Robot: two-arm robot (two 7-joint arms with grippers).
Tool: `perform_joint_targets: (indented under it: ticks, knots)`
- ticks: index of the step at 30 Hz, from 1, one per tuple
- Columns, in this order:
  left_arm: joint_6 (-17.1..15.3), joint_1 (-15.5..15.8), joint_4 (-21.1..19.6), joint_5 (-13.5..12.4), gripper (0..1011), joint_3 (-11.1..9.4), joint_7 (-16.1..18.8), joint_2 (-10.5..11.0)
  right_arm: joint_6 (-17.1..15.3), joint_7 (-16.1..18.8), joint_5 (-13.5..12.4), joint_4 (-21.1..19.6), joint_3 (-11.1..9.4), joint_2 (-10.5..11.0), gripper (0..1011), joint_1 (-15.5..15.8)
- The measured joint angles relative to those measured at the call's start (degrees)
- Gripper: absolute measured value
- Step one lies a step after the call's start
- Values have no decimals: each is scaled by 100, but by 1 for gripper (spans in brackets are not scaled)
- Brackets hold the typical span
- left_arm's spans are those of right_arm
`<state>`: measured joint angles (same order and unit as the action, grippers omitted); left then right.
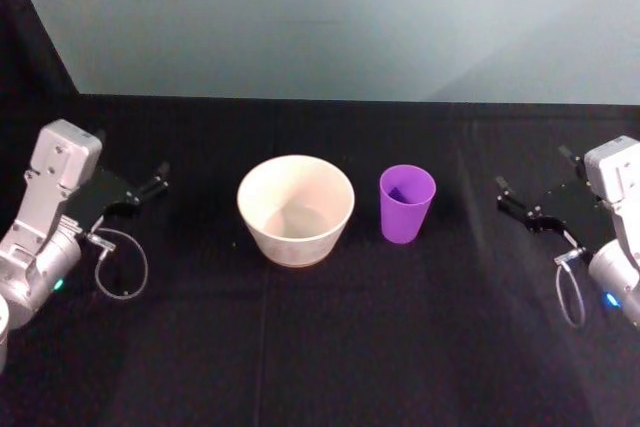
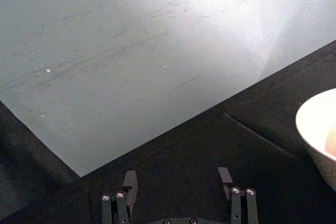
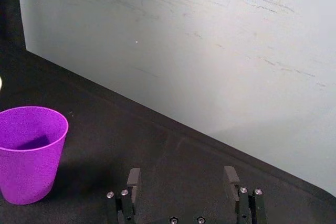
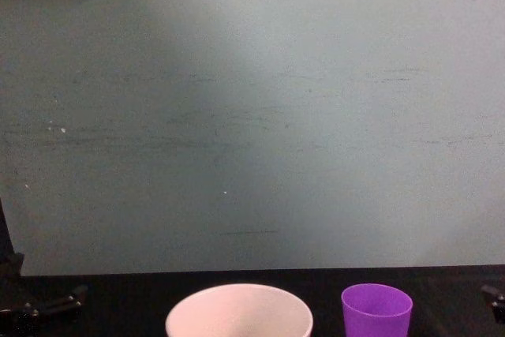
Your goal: Pick up the cup and pour the mung beans from the cup into the bowl.
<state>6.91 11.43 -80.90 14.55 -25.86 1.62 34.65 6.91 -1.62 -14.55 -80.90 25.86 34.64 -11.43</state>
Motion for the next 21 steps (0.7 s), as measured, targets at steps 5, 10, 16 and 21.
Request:
perform_joint_targets:
  ticks: [5,10,16,21]
  knots:
    - [0,0,0,0,1000,0,0,0,0,0,0,0,0,0,1003,0]
    - [0,0,0,0,1000,0,0,0,0,0,0,0,0,0,1003,0]
    - [0,0,0,0,1000,0,0,0,0,0,0,0,0,0,1003,0]
    - [0,0,0,0,1000,0,0,0,0,0,0,0,0,0,1003,0]
